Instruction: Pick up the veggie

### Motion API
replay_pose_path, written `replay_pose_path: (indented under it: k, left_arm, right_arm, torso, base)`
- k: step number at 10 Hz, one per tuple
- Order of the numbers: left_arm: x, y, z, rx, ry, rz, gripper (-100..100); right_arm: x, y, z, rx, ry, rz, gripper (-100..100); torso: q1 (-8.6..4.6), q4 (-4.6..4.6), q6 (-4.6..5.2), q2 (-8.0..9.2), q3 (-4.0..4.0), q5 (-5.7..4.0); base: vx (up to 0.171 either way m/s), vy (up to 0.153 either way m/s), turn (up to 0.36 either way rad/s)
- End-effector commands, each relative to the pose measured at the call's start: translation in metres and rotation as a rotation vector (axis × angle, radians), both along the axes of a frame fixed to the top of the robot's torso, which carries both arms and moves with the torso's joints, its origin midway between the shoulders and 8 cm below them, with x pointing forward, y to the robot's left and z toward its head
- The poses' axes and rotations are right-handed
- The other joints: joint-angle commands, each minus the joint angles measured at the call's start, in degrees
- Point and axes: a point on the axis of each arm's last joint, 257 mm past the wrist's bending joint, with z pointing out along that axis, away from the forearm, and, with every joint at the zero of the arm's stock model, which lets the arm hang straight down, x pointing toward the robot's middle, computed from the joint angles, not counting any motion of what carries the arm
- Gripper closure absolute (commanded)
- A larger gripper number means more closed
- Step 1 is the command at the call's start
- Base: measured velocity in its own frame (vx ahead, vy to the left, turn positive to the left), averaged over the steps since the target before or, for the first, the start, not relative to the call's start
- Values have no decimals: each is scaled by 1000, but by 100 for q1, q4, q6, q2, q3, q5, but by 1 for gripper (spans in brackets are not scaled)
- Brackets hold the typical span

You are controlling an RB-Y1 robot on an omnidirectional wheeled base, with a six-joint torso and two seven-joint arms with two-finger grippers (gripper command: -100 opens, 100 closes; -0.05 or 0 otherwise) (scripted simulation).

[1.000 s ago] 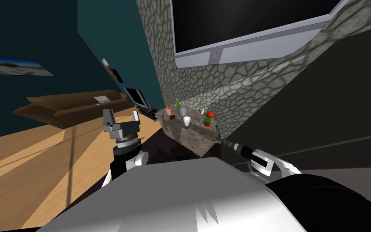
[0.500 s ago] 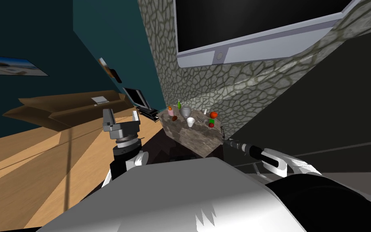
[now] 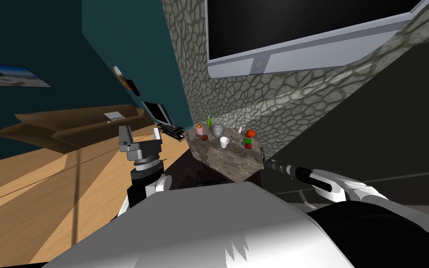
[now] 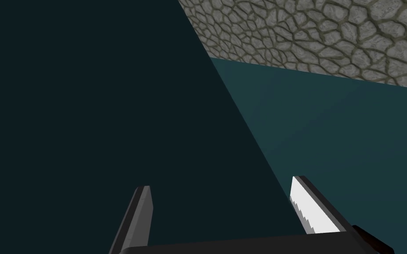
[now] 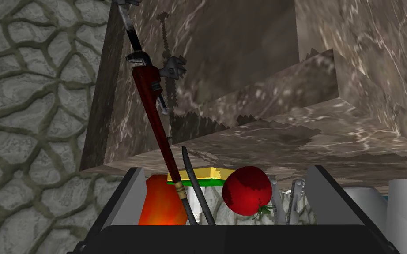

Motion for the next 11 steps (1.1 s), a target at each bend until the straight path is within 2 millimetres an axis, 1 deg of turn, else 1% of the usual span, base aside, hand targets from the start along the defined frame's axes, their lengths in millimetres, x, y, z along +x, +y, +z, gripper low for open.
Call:
replay_pose_path:
  k: [1, 2, 3, 4, 5, 6, 7, 8, 9, 11]
  left_arm:
    - [0, 0, 0, 0, 0, 0, 0]
    - [0, 0, 0, 0, 0, 0, 0]
    - [0, 0, 0, 0, 0, 0, 0]
    - [0, 0, 0, 0, 0, 0, 0]
    - [0, 0, 0, 0, 0, 0, 0]
    - [0, 0, 0, 0, 0, 0, 0]
    - [0, 0, 0, 0, 0, 0, 0]
    - [0, 0, 0, 0, 0, 0, 0]
    - [0, 0, 0, 0, 0, 0, 0]
    - [0, 0, 0, 0, 0, 0, 0]
  right_arm:
    - [-2, -17, 2, -54, 16, 8, -100]
    - [-6, -40, 8, -138, 41, 36, -100]
    - [-7, -42, 8, -141, 42, 33, -100]
    - [-10, -61, 14, -218, 66, 64, -100]
    - [-12, -65, 15, -224, 68, 58, -100]
    - [-15, -82, 21, -296, 91, 88, -100]
    - [-21, -105, 29, -371, 119, 105, -100]
    - [-21, -105, 29, -373, 119, 107, -100]
    - [-26, -122, 36, -439, 143, 131, -100]
    - [-35, -151, 47, -551, 189, 178, -100]
  torso:
    - [0, 0, 0, 0, 0, 0]
    - [-1, -1, -1, 0, -1, 0]
    - [10, -1, -1, -6, -4, 3]
    - [0, -1, -1, 1, 0, 1]
    - [6, -1, -1, -2, -2, 2]
    - [-1, 0, -1, 3, 1, 1]
    - [-3, 0, -1, 1, 0, 0]
    - [15, -4, -2, -16, -9, 4]
    - [10, -4, -1, -10, -7, 4]
    - [18, -6, -3, -22, -13, 4]
  base:
    - [77, 118, -14]
    - [93, 149, -4]
    - [66, 114, -11]
    - [83, 133, 4]
    - [67, 113, -7]
    - [68, 110, 5]
    - [132, 171, 19]
    - [103, 142, 0]
    - [99, 136, 22]
    - [155, 177, 38]
